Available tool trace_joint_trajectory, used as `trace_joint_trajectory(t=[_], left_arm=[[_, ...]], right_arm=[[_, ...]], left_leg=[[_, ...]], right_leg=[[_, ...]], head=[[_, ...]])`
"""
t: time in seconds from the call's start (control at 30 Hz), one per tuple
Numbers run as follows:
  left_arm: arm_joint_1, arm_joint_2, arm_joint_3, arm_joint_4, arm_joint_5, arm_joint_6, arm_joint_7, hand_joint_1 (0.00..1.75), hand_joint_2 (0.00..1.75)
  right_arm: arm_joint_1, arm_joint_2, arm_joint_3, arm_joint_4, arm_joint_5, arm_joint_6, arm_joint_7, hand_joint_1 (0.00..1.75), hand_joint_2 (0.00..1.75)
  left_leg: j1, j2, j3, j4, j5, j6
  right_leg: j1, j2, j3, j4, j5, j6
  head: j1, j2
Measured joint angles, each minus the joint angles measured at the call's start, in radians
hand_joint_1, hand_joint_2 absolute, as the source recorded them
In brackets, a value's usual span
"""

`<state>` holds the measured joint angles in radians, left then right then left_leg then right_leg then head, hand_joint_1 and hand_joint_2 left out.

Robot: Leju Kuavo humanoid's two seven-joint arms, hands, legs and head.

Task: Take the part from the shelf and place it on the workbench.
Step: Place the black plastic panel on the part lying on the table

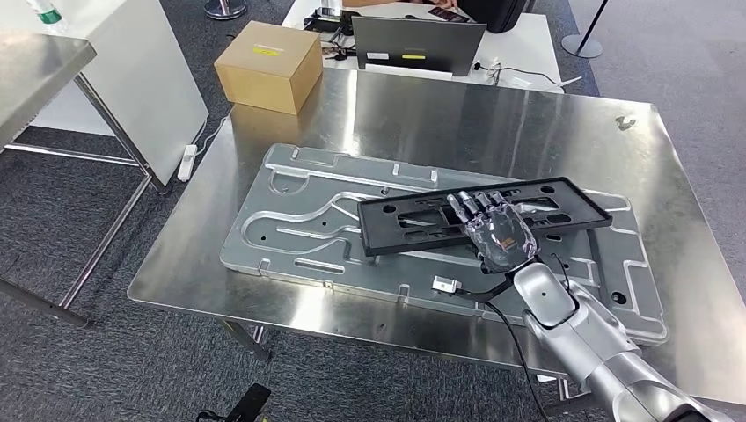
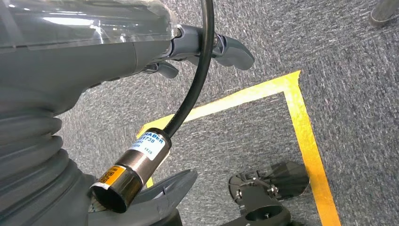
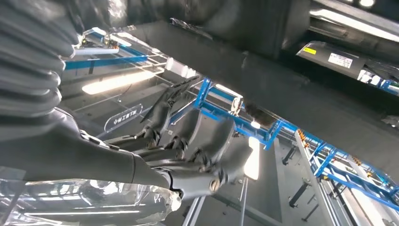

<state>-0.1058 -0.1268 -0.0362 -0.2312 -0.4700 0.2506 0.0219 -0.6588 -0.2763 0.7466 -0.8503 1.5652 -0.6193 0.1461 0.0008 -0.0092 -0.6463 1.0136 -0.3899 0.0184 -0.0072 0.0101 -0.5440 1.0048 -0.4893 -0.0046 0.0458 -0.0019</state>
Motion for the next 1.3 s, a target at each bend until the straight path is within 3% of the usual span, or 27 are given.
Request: trace_joint_trajectory(t=[0.17, 0.43, 0.57, 1.0, 1.23, 1.3], left_arm=[[0.0, 0.0, 0.0, 0.0, 0.0, 0.001, 0.0, 0.0, 1.75], [0.0, 0.0, 0.0, 0.0, 0.003, 0.001, -0.001, 0.0, 1.75], [0.0, 0.0, 0.0, 0.0, 0.01, -0.001, -0.001, 0.0, 0.0], [0.0, 0.0, 0.001, 0.0, 0.017, -0.018, -0.017, 0.0, 0.0], [0.0, 0.0, 0.001, 0.0, 0.012, -0.019, -0.02, 0.0, 0.0], [0.0, 0.0, 0.001, 0.0, 0.011, -0.019, -0.02, 0.0, 0.0]], right_arm=[[0.001, 0.0, -0.007, -0.002, 0.0, 0.001, 0.0, 0.0, 0.0], [0.001, 0.0, -0.011, -0.003, 0.0, 0.003, -0.001, 0.0, 0.0], [0.001, 0.0, -0.017, -0.005, -0.004, 0.001, -0.003, 0.0, 0.0], [0.011, -0.007, -0.064, -0.068, -0.019, 0.004, -0.039, 0.0, 0.0], [0.033, 0.005, -0.062, -0.083, -0.025, 0.006, -0.057, 0.0, 0.0], [0.036, 0.007, -0.062, -0.09, -0.029, 0.008, -0.058, 0.0, 0.0]], left_leg=[[-0.001, 0.0, 0.0, 0.002, -0.001, 0.003], [0.0, 0.0, 0.001, 0.002, 0.0, 0.004], [0.0, 0.0, 0.001, 0.001, 0.0, 0.004], [-0.001, 0.0, 0.001, 0.001, -0.001, 0.004], [-0.008, 0.0, 0.001, 0.006, -0.01, 0.016], [-0.002, 0.003, 0.01, -0.007, -0.003, 0.024]], right_leg=[[-0.001, 0.0, 0.001, -0.002, 0.0, 0.013], [0.0, 0.0, 0.001, -0.001, 0.001, 0.014], [0.001, 0.0, 0.001, -0.001, 0.001, 0.014], [0.0, 0.0, 0.0, -0.001, 0.0, 0.015], [-0.007, -0.001, 0.004, -0.004, -0.004, 0.025], [-0.008, -0.002, 0.004, 0.005, -0.016, 0.031]], head=[[0.0, 0.0], [0.0, 0.0], [0.0, 0.0], [0.0, 0.0], [0.0, 0.0], [0.0, 0.0]])
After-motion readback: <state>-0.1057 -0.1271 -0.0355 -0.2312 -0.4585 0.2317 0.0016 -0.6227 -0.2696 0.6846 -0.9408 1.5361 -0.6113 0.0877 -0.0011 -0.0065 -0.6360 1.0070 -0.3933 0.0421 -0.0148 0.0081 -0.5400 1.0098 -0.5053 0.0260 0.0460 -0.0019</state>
